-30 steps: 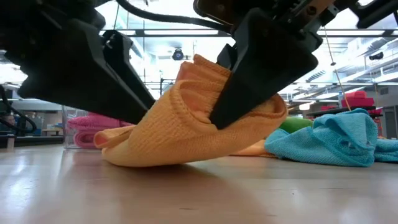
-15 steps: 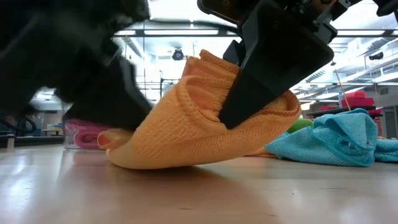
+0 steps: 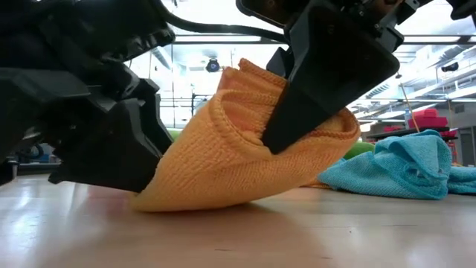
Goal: Fold microfiber towels
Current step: Fold the bottom yellow microfiber towel
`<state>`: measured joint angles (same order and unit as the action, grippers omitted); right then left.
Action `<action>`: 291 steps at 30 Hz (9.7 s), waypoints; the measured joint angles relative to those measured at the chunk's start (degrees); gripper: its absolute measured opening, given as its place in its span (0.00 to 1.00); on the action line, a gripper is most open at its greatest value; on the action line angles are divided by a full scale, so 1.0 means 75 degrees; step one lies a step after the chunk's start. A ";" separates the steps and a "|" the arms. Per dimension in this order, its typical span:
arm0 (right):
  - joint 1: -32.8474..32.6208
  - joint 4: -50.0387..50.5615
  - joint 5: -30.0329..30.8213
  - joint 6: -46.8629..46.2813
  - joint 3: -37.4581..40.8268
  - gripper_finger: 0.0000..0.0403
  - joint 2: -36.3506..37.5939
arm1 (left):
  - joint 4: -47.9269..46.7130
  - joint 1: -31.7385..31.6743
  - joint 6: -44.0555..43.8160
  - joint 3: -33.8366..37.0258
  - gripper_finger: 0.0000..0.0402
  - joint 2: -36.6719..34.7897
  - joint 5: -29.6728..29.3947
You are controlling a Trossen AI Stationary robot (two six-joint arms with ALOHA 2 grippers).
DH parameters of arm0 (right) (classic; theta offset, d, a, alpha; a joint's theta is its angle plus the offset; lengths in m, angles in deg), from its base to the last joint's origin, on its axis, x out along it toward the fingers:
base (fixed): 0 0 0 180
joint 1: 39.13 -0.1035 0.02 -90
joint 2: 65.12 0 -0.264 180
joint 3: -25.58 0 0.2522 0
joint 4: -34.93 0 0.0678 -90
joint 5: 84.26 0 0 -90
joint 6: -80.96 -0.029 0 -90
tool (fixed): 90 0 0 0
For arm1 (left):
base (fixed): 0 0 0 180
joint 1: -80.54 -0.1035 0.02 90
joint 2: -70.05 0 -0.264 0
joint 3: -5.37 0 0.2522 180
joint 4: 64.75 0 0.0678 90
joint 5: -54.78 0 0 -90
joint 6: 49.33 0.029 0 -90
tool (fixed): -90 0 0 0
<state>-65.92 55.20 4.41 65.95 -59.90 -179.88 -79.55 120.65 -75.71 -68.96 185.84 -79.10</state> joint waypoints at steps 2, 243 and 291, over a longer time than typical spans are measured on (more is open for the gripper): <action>0.0003 0.0048 -0.0131 -0.0015 -0.0001 0.06 0.0005 | -0.0015 0.0086 0.0125 0.0003 0.43 0.0000 -0.0118; -0.0843 -0.0186 0.0953 0.2289 -0.0007 0.43 0.1001 | -0.0776 -0.0329 -0.0386 0.0006 0.43 -0.0181 0.0017; -0.2555 -0.2185 0.4234 0.2945 0.0008 0.63 -0.1301 | -0.0820 -0.0297 -0.0385 0.0006 0.43 -0.0178 0.0014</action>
<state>-85.08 38.81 36.16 88.04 -59.84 -189.64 -85.69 118.43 -78.61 -68.92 184.50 -78.99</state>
